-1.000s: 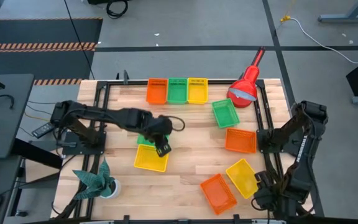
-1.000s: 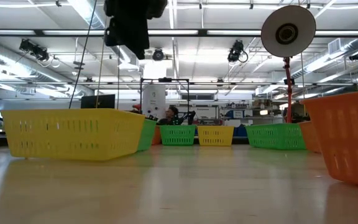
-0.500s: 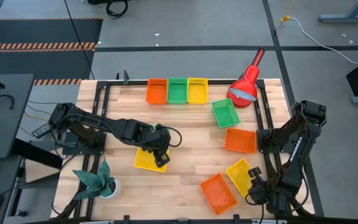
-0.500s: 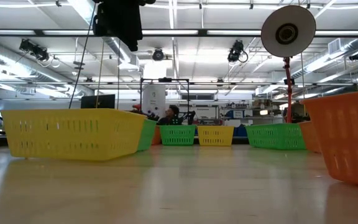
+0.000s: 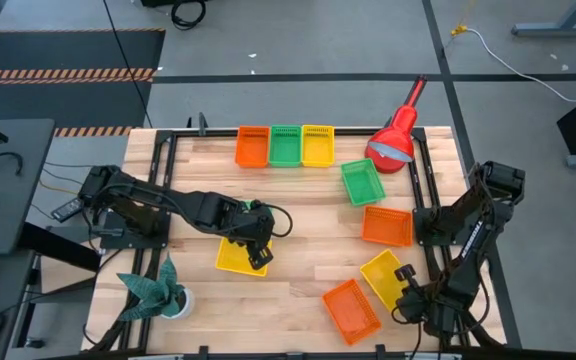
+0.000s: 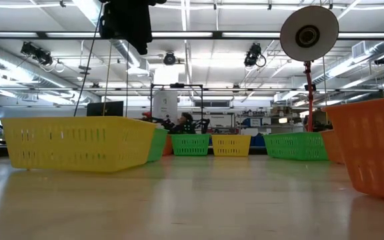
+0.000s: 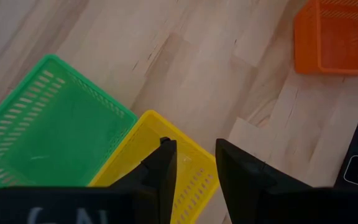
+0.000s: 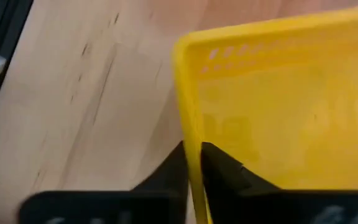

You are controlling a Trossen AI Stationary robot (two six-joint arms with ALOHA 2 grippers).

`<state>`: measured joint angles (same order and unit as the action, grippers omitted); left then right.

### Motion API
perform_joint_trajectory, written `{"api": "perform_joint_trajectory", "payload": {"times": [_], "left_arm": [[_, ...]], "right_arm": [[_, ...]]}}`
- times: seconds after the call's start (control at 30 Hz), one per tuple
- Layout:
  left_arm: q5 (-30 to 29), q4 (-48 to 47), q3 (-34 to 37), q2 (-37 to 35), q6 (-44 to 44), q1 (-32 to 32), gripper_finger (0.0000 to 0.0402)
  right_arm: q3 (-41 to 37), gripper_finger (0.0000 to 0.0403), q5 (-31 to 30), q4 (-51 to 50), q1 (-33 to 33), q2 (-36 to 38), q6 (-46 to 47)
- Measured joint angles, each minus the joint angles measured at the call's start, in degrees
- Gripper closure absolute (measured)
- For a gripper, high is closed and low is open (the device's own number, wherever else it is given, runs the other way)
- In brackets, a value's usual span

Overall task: Stack baskets by color
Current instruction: Stack the yellow bin on top of the yellow bin

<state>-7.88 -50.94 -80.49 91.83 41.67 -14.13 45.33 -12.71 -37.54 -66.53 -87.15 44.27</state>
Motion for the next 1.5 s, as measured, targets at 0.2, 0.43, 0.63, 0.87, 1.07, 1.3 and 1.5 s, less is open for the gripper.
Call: {"api": "perform_joint_trajectory", "payload": {"times": [0.2, 0.43, 0.63, 0.87, 1.07, 1.3, 1.5], "left_arm": [[0.2, -0.4, 0.0, 0.0, 0.1, 0.0, 0.0285], [0.2, -0.8, 0.0, -0.6, -0.3, 0.0, 0.0285], [-2.2, -2.5, 0.0, -3.0, -2.3, 0.2, 0.0285], [-8.7, -3.1, 0.0, -7.6, -2.0, 0.2, 0.0285], [-15.2, -5.0, 0.0, -13.9, -2.0, 0.0, 0.0285], [-22.0, -9.1, 0.0, -20.8, -9.6, 0.2, 0.0285], [-28.1, -10.4, 0.0, -24.5, -16.8, 0.7, 0.0285]], "right_arm": [[2.8, 0.0391, 0.1, -0.3, 2.7, 0.2, -2.3], [11.3, 0.0395, 0.3, -8.7, 6.4, 1.9, -4.1], [19.4, 0.0397, 0.3, -16.9, 11.1, 3.1, -7.3], [26.2, 0.0398, -0.2, -20.5, 19.5, 3.8, -17.6], [30.6, 0.0398, 0.2, -18.8, 33.0, 3.8, -29.7], [34.4, 0.0398, 2.8, -11.2, 52.9, 1.5, -40.6], [42.5, 0.0398, 3.2, -7.7, 66.9, -6.4, -48.9]]}}
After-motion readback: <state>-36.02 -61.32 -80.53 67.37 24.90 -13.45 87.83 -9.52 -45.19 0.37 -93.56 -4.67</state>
